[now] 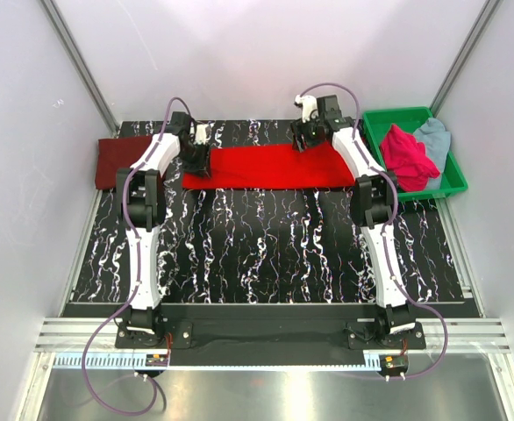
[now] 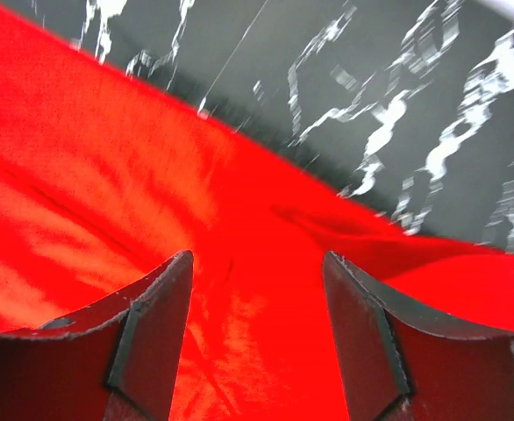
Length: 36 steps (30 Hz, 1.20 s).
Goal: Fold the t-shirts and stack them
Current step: Fold the tshirt
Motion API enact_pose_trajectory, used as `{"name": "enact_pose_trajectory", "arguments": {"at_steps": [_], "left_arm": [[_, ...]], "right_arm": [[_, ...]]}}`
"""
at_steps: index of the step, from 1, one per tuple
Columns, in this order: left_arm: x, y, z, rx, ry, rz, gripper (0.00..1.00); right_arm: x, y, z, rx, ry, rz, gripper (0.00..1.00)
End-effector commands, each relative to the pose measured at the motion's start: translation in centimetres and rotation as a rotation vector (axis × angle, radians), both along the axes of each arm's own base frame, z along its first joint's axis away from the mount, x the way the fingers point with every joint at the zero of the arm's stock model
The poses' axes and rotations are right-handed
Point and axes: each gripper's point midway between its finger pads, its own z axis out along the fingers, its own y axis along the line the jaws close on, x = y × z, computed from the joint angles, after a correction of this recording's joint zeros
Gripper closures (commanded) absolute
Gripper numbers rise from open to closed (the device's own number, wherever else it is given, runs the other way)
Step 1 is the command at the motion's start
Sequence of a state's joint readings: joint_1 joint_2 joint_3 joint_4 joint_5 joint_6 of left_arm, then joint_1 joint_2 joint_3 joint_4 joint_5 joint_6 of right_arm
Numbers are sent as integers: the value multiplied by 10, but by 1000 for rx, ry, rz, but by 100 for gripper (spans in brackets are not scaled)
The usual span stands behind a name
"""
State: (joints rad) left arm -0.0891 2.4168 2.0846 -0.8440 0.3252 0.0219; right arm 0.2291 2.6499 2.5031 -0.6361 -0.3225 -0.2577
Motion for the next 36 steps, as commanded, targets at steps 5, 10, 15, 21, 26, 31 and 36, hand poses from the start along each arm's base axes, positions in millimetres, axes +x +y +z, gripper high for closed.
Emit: {"name": "enact_pose_trajectory", "arguments": {"at_steps": [5,10,15,21,26,31,36], "left_arm": [[-13,5,13,56,8,-4,56],[-13,4,53,42,-58,-18,52],[-6,6,93,47,-156,-44,37],[7,10,79,76,-157,-60,36],[29,14,67,111,-183,-39,36],[38,20,52,151,-182,-13,35],[31,22,33,159,-128,-4,33]], "right_arm": [[20,-11,70,-20,-160,-56,31],[-9,-27,116,-44,-172,-85,31],[-42,-57,119,44,-42,-182,31],[-87,-80,64,187,233,-328,30],[-92,-81,43,272,351,-387,30],[-85,-92,22,285,398,-420,29],[-84,-108,0,272,433,-462,29]]}}
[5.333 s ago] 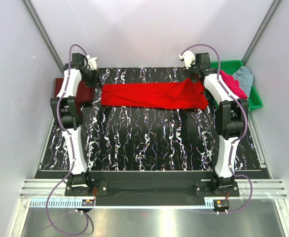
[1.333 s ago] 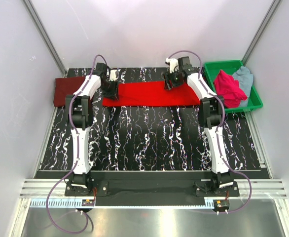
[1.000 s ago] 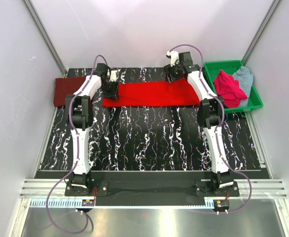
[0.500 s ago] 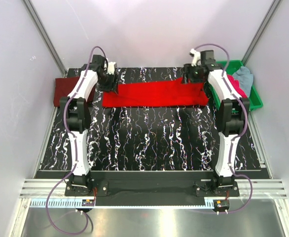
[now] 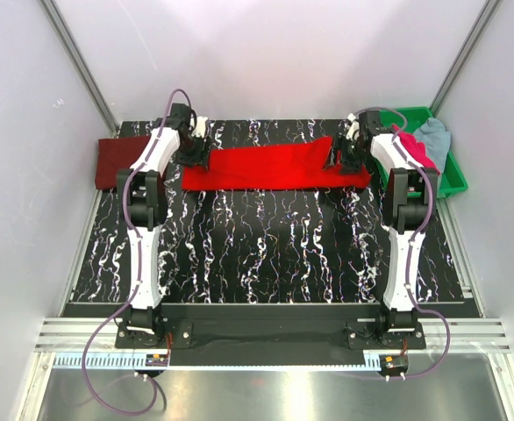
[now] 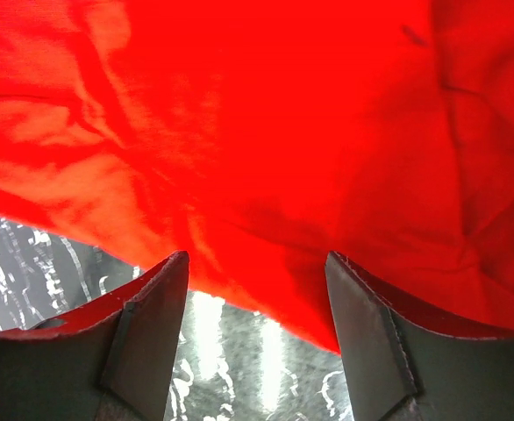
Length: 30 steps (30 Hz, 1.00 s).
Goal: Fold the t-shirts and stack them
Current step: Fold the tshirt
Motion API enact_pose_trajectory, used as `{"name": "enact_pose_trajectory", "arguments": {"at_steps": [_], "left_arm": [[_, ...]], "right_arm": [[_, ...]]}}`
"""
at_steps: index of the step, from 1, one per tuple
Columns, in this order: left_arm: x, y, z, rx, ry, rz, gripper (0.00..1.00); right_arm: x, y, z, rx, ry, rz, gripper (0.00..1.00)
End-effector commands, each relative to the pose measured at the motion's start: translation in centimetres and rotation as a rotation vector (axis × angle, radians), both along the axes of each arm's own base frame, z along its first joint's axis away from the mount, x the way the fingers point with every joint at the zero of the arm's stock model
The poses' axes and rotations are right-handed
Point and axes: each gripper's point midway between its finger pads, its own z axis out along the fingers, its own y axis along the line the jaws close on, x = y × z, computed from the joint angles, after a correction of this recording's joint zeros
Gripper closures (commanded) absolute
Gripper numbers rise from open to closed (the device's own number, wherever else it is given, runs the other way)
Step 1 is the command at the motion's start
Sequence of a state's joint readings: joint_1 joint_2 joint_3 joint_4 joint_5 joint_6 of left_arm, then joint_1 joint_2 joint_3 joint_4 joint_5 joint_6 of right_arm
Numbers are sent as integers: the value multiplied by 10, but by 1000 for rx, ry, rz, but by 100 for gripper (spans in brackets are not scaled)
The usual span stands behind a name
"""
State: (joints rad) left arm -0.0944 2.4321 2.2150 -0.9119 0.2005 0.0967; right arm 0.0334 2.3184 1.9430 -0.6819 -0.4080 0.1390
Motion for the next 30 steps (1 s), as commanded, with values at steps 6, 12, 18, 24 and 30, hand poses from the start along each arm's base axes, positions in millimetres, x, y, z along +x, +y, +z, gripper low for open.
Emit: {"name": "enact_pose_trajectory", "arguments": {"at_steps": [6,12,18,24,30], "left_arm": [[-1,11,-12,62,18,25,31],[-5,13,-23,69,47,34,30],[-2,11,-25,58,46,40,28],[-11,11,-22,56,69,42,27],[-60,10,-32,45,202,52,27]], "right_arm": [[-9,-15,-1,1,42,-37,28],[-37,-35,-9,-14,105,-70,27],[-50,-37,-17,-23,133,-82,26],[-62,-41,-23,-47,159,-75,25],[-50,-46,-17,-54,131,-85,24]]}}
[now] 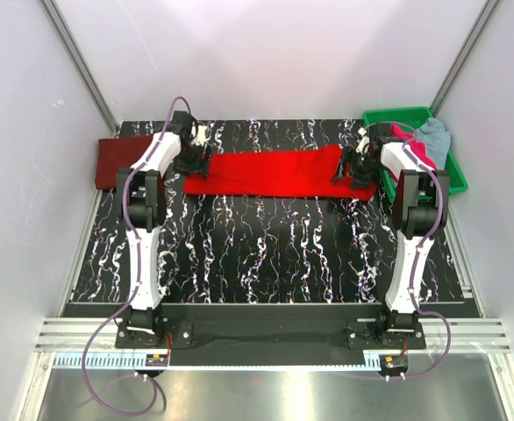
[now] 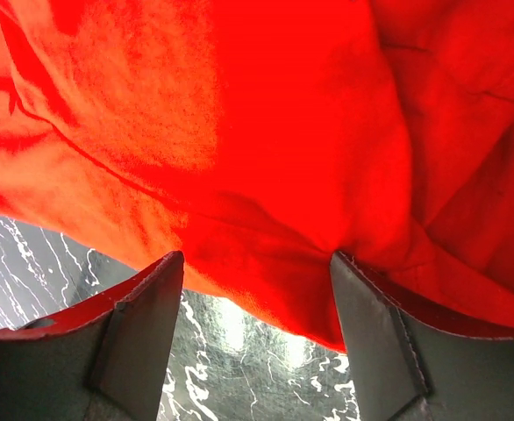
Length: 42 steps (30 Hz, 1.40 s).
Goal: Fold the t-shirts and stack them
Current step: Fold the tshirt
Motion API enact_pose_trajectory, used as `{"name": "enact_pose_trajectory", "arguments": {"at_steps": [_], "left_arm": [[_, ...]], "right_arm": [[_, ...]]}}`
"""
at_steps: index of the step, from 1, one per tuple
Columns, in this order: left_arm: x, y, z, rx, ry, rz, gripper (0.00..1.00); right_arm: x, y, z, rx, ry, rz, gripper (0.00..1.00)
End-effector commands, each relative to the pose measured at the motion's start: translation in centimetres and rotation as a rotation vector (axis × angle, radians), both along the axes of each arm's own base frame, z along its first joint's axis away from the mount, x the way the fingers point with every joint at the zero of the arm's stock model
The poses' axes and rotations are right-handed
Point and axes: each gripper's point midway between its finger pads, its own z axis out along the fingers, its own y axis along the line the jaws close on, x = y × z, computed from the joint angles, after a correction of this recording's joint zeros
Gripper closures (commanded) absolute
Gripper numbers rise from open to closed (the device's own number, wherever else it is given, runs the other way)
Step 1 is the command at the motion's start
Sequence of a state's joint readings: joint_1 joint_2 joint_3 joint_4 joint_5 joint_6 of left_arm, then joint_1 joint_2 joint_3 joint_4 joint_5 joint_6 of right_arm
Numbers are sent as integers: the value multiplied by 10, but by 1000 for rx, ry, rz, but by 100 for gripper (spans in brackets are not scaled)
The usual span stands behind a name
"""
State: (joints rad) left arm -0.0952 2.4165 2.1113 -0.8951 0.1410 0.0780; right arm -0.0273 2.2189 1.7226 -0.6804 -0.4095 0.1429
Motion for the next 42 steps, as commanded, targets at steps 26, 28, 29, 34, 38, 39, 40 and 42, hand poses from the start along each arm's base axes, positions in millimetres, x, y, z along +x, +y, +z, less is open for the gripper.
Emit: {"name": "enact_pose_trajectory", "arguments": {"at_steps": [26,28,29,34,38,39,40,42], "left_arm": [[-179,-32,38,105,183,-141,27],[-165,-28,53,128,128,-145,26],[-154,-26,67,121,84,-133,26],[-120,-14,88,86,7,-83,26],[-94,8,77,50,22,-14,26],[-90,11,74,46,28,-1,26],[-87,15,64,44,48,7,26],[-76,23,63,31,41,29,26]], "right_arm": [[155,5,45,11,-369,9,23],[156,8,65,18,-407,25,22],[154,9,86,15,-436,30,23],[130,1,138,-9,-464,-1,22],[95,3,155,26,-407,-48,22],[88,6,151,49,-374,-68,22],[80,6,147,70,-343,-76,22],[60,10,126,123,-245,-108,22]]}}
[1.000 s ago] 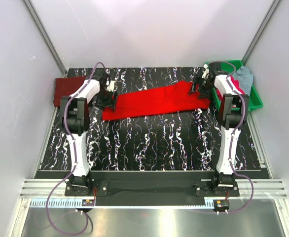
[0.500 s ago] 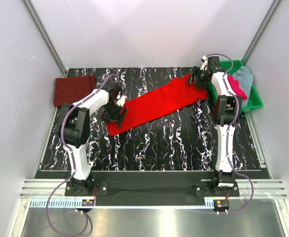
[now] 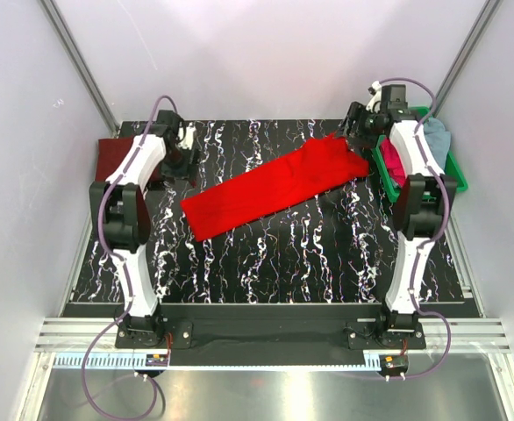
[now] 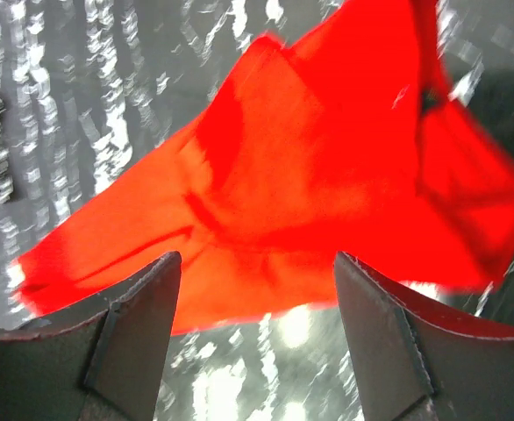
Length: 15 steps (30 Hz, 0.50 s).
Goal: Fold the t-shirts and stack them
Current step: Fold the tshirt
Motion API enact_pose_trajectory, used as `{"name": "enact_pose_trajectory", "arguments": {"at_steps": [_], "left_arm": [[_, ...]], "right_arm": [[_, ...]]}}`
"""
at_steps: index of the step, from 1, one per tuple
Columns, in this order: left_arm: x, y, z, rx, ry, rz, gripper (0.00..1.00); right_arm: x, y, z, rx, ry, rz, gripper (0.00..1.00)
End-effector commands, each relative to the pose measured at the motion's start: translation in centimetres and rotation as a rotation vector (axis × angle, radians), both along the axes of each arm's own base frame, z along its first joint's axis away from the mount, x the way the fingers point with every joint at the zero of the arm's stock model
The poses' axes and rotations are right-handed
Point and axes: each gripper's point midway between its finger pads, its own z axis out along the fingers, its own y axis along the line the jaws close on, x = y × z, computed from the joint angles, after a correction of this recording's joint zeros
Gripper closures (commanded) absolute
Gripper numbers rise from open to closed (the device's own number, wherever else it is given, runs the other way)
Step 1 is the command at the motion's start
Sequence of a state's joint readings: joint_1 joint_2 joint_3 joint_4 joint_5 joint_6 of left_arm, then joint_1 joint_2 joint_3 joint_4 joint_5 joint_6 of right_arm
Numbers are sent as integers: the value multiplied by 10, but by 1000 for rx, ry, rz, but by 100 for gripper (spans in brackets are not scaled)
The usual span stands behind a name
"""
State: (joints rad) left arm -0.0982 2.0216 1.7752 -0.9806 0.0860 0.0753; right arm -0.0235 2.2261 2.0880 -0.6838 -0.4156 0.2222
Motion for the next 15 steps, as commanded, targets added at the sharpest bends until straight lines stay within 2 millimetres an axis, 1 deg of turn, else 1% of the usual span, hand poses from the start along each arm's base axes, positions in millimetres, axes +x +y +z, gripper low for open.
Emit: {"name": "enact_pose_trajectory", "arguments": {"at_steps": [1,2,3,4,6,7,10,13,15], "left_arm": [[13,9,-22,-20,37,15,26],[19,13,-21,-18,28,19,26],[20,15,-23,-17,32,17,26],[21,16,-32,-18,51,18,26],[24,18,-33,-28,51,27,26],[24,20,-38,-31,63,31,26],[24,19,-45,-36,76,31,26],[23,20,-50,-38,91,30,26],[21,19,-52,-40,100,30,27]], "right_arm": [[-38,3,-18,123,149,-58,22],[-44,4,-24,157,186,-81,23],[-50,4,-33,179,217,-88,22],[-60,4,-47,195,265,-99,22],[-67,-1,-61,209,318,-131,22],[-72,-2,-70,213,345,-140,22],[-74,-5,-84,217,383,-162,22],[-69,-9,-88,219,383,-181,22],[-66,-12,-96,204,390,-191,22]]}}
